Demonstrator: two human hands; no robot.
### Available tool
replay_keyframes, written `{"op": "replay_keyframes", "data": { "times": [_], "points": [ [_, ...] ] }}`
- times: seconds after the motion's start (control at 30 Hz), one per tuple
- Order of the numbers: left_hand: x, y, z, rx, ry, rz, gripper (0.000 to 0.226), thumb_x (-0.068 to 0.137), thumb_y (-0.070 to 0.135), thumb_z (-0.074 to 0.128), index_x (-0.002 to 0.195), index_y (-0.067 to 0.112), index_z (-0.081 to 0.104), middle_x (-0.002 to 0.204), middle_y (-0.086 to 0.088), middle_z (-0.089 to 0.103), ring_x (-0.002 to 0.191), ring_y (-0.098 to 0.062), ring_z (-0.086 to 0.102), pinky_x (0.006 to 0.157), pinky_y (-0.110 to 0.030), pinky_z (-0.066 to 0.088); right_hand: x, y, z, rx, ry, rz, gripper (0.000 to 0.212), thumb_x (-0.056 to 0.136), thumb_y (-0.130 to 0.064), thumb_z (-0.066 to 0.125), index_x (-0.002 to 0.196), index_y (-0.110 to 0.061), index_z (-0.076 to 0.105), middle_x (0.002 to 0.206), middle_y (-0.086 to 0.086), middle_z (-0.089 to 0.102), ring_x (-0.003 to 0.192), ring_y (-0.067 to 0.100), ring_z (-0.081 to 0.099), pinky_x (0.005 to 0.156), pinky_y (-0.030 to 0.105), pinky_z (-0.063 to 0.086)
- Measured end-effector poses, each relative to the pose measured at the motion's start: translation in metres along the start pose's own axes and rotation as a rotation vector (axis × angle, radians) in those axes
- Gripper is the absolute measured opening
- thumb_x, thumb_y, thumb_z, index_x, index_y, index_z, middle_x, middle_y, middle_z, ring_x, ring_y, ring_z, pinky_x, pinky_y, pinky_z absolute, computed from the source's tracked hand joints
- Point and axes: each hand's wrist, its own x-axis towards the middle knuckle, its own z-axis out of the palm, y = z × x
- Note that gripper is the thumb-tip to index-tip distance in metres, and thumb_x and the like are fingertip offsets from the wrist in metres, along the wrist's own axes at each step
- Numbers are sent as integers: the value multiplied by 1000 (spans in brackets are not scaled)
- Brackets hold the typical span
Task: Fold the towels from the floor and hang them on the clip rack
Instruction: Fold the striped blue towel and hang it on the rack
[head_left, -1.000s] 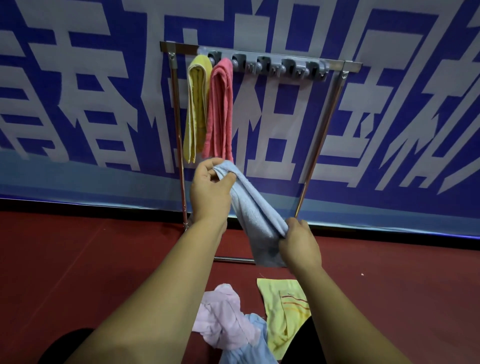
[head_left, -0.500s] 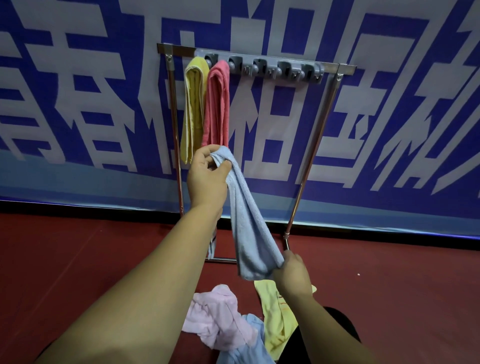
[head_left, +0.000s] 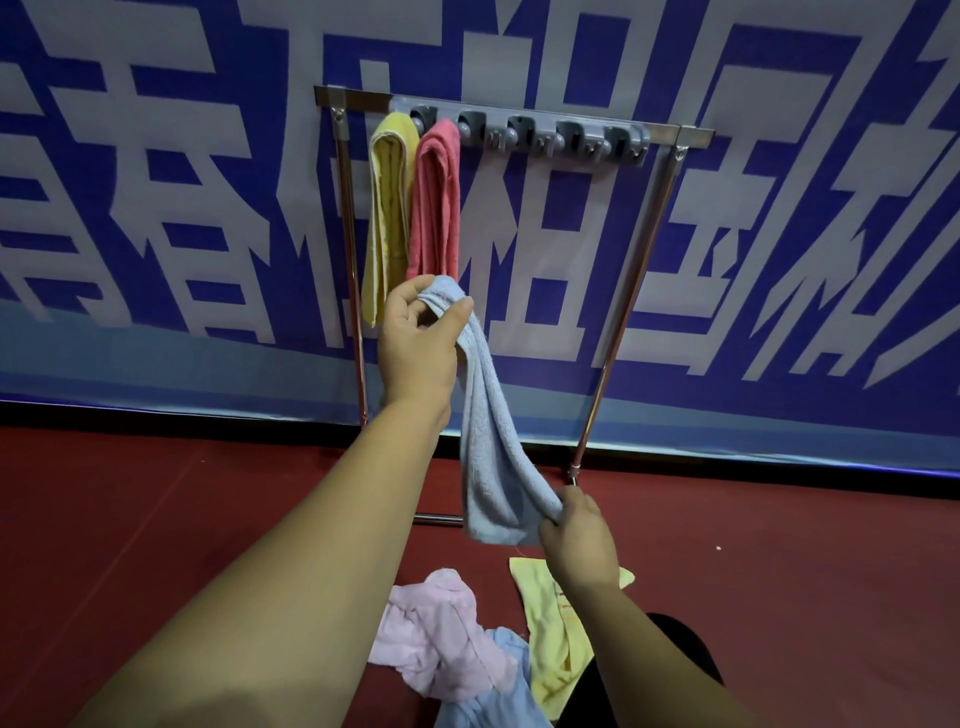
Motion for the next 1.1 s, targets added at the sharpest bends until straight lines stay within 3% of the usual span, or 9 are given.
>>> {"op": "replay_keyframes", "data": {
  "times": [0.13,0.23,0.33,0.47,0.67,0.77,0.93,1.03,1.1],
  "points": [
    [4,-2,0,25,39,-21,42,93,-2,74,124,25,66,119,-2,78,108,-21,77,95,-51,64,-4,1,2,27,-65,-28,20,88,-13,62,100,-22,49,86,-3,60,72,24,54,56,35,39],
    [6,-2,-1,3,16,-26,38,94,-1,73,124,23,67,118,-2,79,106,-19,77,93,-45,65,-7,8,7,129,-361,-9,34,84,-22,72,114,-27,57,83,-5,71,67,16,62,53,22,44],
    [6,-1,-3,-9,-32,-27,32,93,5,78,121,17,68,109,1,80,102,-16,77,90,-36,64,-3,11,5,354,-655,140,28,87,-8,77,113,-12,66,76,8,70,63,24,67,54,27,49],
    [1,-1,-4,7,-134,-66,32,93,2,79,120,15,67,114,-4,78,110,-22,75,97,-38,62,18,-8,-16,629,-482,257,10,98,3,59,101,-3,67,78,14,64,62,26,62,55,27,44],
    [-1,-5,-10,34,-291,-128,35,93,-9,69,118,16,68,113,-7,79,109,-25,73,104,-49,56,54,-67,-52,1063,-299,187,11,98,-23,70,100,-12,69,90,8,65,79,20,57,72,32,46],
    [-2,-4,-13,23,-346,-145,36,94,-13,63,116,15,69,110,-9,78,106,-24,72,101,-44,57,59,-90,-65,1097,-300,119,32,98,-38,69,113,-12,77,104,0,75,101,19,66,93,38,48],
    [-5,-4,-19,-7,-406,-230,39,96,-16,48,113,12,70,95,-5,75,79,-9,72,69,-24,59,52,-109,-83,1145,-395,107,54,94,-47,72,127,-5,72,125,14,76,124,33,67,112,52,48],
    [-9,-6,-19,-72,-439,-272,31,98,-12,55,115,11,68,92,-5,76,79,-12,73,71,-26,61,49,-117,-89,1143,-404,109,59,90,-46,77,129,-2,70,124,17,76,127,39,66,114,57,47],
    [-13,-9,-18,-83,-454,-280,34,96,-11,64,122,11,64,101,-8,75,92,-18,74,83,-32,63,47,-120,-93,1070,-375,113,58,88,-49,79,121,-3,70,117,13,79,121,37,70,112,57,50]
  ]
}}
